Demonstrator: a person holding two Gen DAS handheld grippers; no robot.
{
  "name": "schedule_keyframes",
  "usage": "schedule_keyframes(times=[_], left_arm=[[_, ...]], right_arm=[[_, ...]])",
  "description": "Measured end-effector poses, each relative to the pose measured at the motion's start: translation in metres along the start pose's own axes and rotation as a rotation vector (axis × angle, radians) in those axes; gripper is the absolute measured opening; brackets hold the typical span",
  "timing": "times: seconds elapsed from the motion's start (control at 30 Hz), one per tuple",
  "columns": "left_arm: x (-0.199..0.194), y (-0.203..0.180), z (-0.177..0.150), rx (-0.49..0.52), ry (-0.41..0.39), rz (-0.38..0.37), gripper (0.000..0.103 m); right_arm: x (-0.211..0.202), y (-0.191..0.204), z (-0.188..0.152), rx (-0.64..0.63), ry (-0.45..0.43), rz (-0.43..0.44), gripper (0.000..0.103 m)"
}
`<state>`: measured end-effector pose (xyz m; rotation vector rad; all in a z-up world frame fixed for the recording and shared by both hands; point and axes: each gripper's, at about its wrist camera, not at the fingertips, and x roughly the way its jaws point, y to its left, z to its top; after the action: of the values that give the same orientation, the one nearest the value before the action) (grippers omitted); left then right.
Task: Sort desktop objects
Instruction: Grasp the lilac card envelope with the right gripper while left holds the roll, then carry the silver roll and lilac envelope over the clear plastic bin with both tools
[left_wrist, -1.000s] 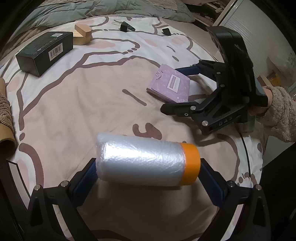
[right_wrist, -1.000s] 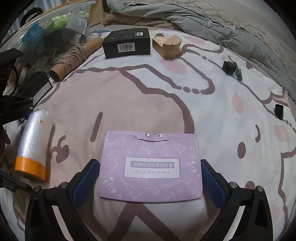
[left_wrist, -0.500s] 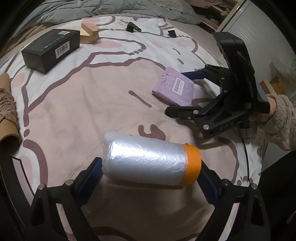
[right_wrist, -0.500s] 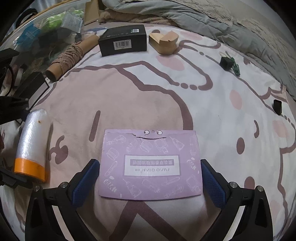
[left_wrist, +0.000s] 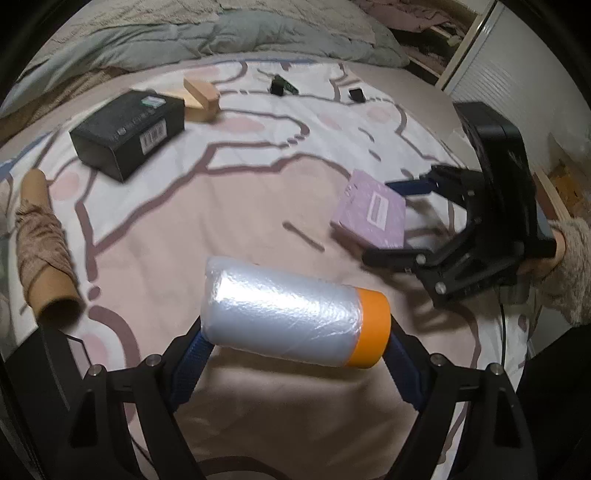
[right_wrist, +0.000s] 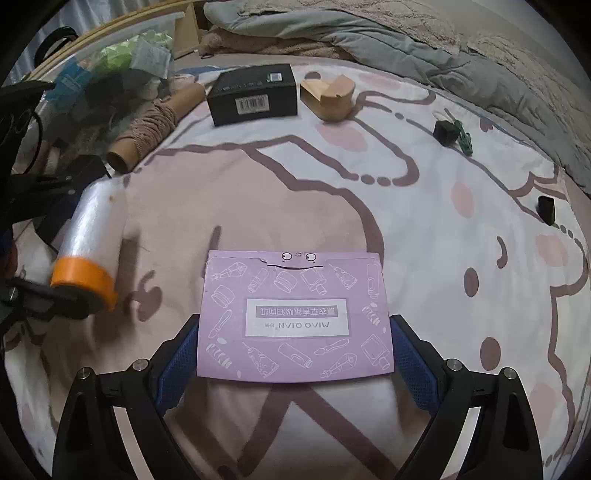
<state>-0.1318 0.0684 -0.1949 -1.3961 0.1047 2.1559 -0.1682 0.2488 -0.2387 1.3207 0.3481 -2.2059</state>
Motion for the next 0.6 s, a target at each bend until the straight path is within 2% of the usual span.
schedule_keyframes(times=[0.33, 0.6], left_arm=[[-0.031, 0.001, 0.018, -0.011, -0.085, 0.054, 0.086], [-0.066, 0.002, 0.033, -0.045, -0.17, 0.095, 0.085]], right_arm=[[-0.028, -0.009, 0.014, 0.047, -0.049, -0.012, 0.096], [-0.073, -0.013, 0.031, 0.059, -0.139, -0.052, 0.096]])
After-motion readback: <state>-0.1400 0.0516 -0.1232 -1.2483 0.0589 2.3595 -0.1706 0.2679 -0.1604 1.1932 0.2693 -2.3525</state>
